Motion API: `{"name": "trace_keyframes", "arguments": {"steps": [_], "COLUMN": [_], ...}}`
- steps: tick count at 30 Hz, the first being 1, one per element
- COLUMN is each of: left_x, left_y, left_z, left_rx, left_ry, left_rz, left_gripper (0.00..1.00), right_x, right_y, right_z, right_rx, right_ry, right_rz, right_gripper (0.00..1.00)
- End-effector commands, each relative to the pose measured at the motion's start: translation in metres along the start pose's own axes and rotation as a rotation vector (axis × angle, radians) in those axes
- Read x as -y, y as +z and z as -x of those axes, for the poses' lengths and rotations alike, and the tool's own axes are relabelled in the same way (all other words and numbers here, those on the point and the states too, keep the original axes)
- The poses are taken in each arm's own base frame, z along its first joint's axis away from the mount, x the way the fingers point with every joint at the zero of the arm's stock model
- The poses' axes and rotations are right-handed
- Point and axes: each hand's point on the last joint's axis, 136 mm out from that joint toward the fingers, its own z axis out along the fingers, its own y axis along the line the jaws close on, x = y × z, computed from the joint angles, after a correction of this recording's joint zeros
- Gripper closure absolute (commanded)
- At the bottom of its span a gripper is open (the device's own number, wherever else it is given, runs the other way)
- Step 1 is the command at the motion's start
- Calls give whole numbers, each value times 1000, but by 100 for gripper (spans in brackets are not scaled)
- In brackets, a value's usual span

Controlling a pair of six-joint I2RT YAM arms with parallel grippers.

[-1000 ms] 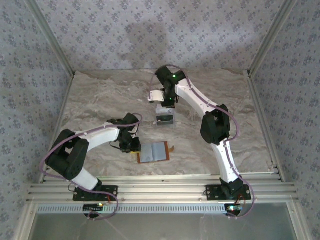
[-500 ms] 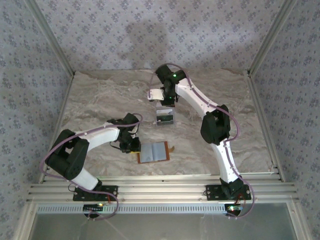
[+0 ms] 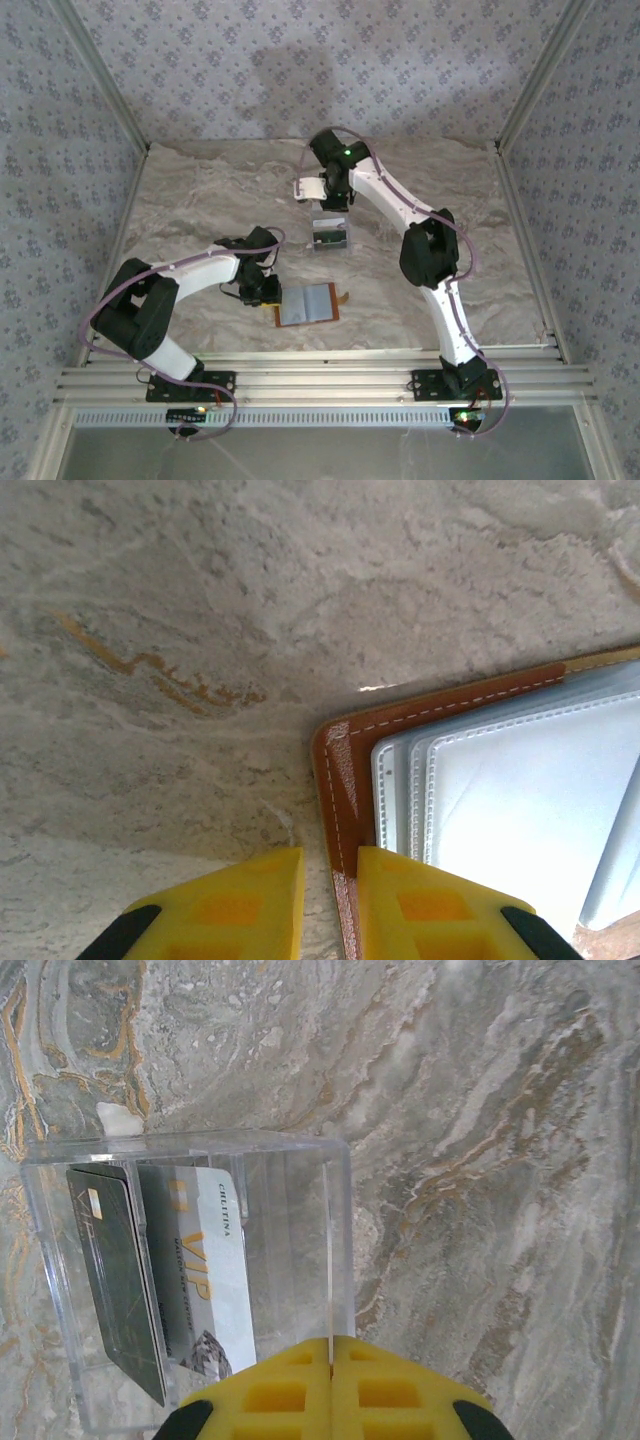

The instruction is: Take the credit cards out of the card holder

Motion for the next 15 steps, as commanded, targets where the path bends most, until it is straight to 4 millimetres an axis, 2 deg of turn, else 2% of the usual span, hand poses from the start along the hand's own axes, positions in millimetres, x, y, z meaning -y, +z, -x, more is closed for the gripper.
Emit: {"name": "trace_keyframes", "arguments": {"steps": [1,11,15], "left_x": [-3,-3,-3], "left_y": [-1,-1,-2], "left_z": [-1,-1,-1], "left_rx": [-11,-11,-11], "left_ry": [-2,-2,-4], "left_rz": [25,23,23], "left_gripper": [78,79,79], "right_x": [-20,-54,-54], "right_y": [15,10,12], "right_z": [-11,-16,-22], "right_rx": [-36,-26,-52], "right_ry": [-197,-176,-154], "right_rz": [100,253,258], "right_gripper": [100,100,98]}}
